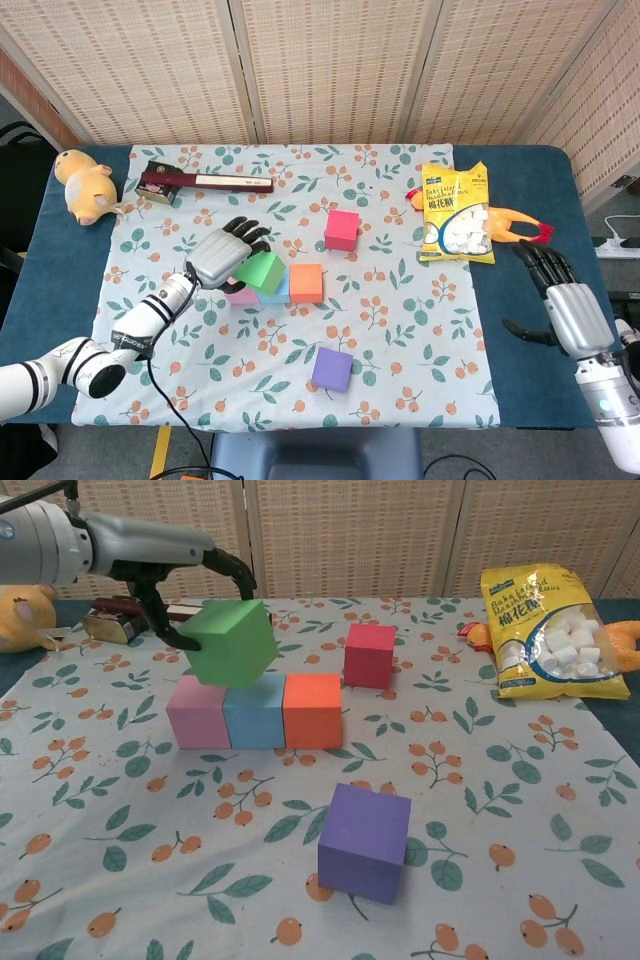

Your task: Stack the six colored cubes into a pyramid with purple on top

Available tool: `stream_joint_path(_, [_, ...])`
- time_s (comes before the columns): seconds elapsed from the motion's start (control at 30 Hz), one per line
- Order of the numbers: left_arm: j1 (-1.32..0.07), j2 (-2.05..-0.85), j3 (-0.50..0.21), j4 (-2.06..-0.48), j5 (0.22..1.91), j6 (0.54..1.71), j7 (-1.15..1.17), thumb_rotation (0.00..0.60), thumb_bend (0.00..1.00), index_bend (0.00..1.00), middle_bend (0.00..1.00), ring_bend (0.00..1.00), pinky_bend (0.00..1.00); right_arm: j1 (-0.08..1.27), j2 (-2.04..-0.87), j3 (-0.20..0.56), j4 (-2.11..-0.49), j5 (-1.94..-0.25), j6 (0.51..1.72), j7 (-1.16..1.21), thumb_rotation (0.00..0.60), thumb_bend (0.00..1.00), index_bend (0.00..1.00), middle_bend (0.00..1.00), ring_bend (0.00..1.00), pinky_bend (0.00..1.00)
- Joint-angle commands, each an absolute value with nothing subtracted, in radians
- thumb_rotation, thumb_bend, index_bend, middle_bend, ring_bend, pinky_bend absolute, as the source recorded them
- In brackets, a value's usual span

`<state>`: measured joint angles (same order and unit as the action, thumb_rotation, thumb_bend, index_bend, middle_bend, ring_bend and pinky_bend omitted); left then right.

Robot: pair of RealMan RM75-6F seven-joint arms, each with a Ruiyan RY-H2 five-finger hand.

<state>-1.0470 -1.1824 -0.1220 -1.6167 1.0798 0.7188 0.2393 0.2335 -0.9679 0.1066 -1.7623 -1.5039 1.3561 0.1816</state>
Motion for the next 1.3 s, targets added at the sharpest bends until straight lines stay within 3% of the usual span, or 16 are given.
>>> stream_joint_path(0.03, [-1.074,-1.184,-0.123,-1.645,0.952,0.732,0.353,0.600,0.30,0.53,0.10,0.00,0.06,0.232,-0.967,0.106,-1.762,-1.504,1.358,0.183,0.600,0.00,0.00,0.00,0.00,0.00])
stream_joint_path(0.33, [-1.150,-1.194,-0.102,-1.747,0.599,0.864,0.583,0.600,0.30,0.58,0.15,0.03,0.09,0.230,-0.965,0.104,-1.755,-1.505,1.358,0.194,0.600,0.00,0.00,0.00,0.00,0.00])
stream_joint_path(0.5, [-1.191,-1.193,-0.111,-1.785,0.457,0.874,0.621,0.600,0.29,0.60,0.17,0.04,0.11,0.231,-0.965,0.103,-1.751,-1.508,1.357,0.201,0.600,0.00,0.00,0.00,0.00,0.00])
stream_joint_path(0.87, [-1.245,-1.259,-0.120,-1.787,0.269,0.971,0.691,0.600,0.29,0.64,0.19,0.05,0.17,0.236,-0.966,0.103,-1.737,-1.510,1.347,0.218,0.600,0.00,0.00,0.00,0.00,0.00])
stream_joint_path(1.3, [-1.253,-1.308,-0.120,-1.801,0.229,1.067,0.758,0.600,0.29,0.64,0.19,0.05,0.19,0.246,-0.973,0.101,-1.721,-1.507,1.330,0.234,0.600,0.00,0.00,0.00,0.00,0.00])
